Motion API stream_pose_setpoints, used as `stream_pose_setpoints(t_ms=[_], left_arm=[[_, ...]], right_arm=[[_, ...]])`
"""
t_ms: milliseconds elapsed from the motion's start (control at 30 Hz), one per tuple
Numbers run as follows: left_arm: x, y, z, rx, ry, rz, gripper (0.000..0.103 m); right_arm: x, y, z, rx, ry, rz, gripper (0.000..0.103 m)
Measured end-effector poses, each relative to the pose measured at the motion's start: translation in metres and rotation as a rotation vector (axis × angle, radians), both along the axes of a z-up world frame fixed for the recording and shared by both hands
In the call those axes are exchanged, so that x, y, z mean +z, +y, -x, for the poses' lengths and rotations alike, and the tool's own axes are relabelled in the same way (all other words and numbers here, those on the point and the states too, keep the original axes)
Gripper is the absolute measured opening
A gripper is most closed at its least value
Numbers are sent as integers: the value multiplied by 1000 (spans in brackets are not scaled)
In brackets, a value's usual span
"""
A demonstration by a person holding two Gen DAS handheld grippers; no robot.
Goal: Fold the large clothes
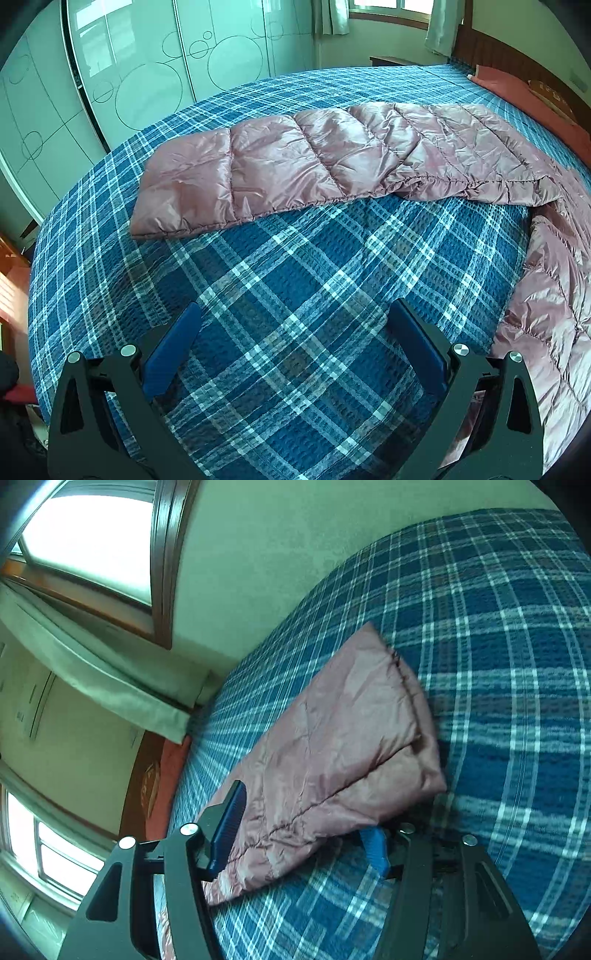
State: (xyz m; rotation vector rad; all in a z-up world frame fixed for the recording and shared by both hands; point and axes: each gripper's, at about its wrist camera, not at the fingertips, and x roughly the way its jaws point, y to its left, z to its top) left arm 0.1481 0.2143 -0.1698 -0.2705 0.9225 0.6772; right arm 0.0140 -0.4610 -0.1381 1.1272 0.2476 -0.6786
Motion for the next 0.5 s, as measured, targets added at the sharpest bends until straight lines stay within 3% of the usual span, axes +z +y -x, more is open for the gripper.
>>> stream_pose_setpoints(t_ms=[33, 133, 300, 500], left_arm=[[0, 1, 0, 0, 1, -1, 101], [0, 3, -1, -1, 2, -1, 101], [-1, 5, -1, -1, 0, -1, 101], [-1, 5, -1, -1, -2, -1, 101]], right_arm=[[2, -7, -1, 3, 14, 1, 30], [17, -17, -6, -1, 42, 30, 15], [72, 12, -41, 113, 60, 214, 12], [118, 102, -120, 391, 82, 404, 12]])
